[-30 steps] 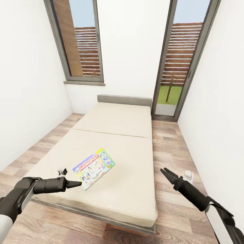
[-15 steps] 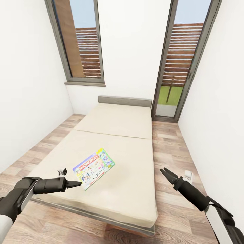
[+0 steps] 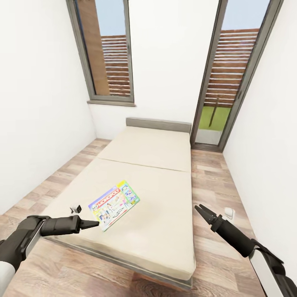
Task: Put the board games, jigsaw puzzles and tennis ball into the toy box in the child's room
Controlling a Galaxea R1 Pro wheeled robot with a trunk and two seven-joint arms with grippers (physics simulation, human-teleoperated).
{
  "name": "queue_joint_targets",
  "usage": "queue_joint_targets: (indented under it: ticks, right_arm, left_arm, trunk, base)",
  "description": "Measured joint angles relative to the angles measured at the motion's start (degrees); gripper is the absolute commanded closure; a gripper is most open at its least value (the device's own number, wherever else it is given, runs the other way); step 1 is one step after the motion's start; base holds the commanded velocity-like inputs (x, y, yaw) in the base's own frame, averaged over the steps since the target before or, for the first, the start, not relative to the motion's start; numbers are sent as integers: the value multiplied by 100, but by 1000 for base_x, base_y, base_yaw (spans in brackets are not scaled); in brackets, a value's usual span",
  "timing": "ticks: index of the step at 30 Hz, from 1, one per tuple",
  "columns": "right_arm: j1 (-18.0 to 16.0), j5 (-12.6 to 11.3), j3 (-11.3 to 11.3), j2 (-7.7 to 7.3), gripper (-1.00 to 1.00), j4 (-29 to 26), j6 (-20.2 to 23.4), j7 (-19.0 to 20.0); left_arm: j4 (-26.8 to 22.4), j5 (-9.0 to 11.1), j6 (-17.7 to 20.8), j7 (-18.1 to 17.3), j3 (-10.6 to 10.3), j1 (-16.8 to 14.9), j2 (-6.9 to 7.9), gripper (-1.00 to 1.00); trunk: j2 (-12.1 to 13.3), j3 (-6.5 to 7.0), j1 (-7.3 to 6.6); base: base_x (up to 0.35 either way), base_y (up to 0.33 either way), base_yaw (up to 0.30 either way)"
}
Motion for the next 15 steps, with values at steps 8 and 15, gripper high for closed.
queue_joint_targets:
  ticks: [8,15]
  right_arm:
    - [0,2,0,-3,-100,-7,6,-57]
    - [0,2,0,2,-100,-11,7,-94]
  left_arm:
    - [0,1,0,0,0,0,-1,100]
    - [1,-9,1,0,3,0,33,100]
  trunk:
    - [321,169,-176]
    - [602,318,-330]
  base:
    - [0,0,266]
    - [0,0,272]
